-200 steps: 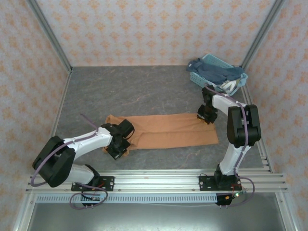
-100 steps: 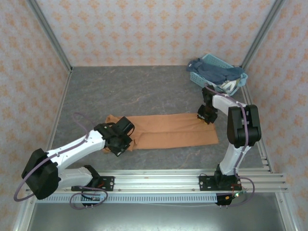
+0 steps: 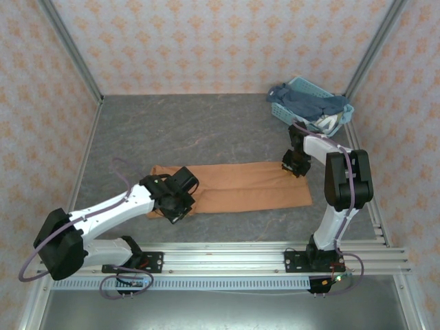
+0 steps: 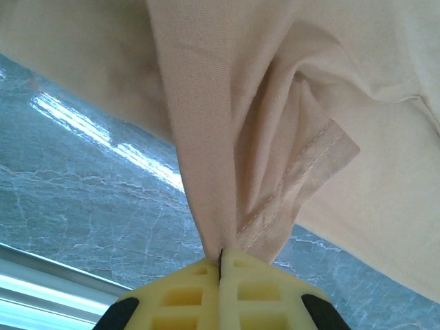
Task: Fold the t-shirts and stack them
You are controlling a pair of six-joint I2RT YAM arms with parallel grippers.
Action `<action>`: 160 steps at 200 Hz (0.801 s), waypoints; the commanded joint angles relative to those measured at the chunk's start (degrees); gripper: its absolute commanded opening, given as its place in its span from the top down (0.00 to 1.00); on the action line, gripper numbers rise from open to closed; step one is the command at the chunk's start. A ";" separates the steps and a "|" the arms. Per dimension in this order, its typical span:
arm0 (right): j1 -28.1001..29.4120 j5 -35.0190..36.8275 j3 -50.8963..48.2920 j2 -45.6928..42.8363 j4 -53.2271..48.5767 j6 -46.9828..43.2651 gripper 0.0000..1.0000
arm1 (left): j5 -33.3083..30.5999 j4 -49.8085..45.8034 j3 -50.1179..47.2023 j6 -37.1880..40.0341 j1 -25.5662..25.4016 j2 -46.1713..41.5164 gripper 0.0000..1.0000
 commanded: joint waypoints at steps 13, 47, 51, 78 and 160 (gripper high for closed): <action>-0.22 2.36 -1.11 0.11 -2.53 -1.16 0.76 | -1.03 -3.47 0.90 0.88 -0.48 -0.22 1.00; -0.18 2.83 -0.75 0.54 -3.26 -1.63 0.76 | 2.16 5.64 -1.80 -0.42 -1.50 -0.09 1.00; -0.18 2.81 -0.73 0.62 -3.24 -1.65 0.76 | 2.75 6.64 -1.40 0.24 -1.53 0.55 1.00; -0.18 2.99 -0.56 1.29 -3.43 -1.76 0.76 | 6.36 9.68 3.05 6.28 -1.60 6.17 1.00; -0.09 2.36 0.41 1.65 -4.14 -2.08 0.76 | 1.12 -0.87 3.46 7.94 0.42 5.67 1.00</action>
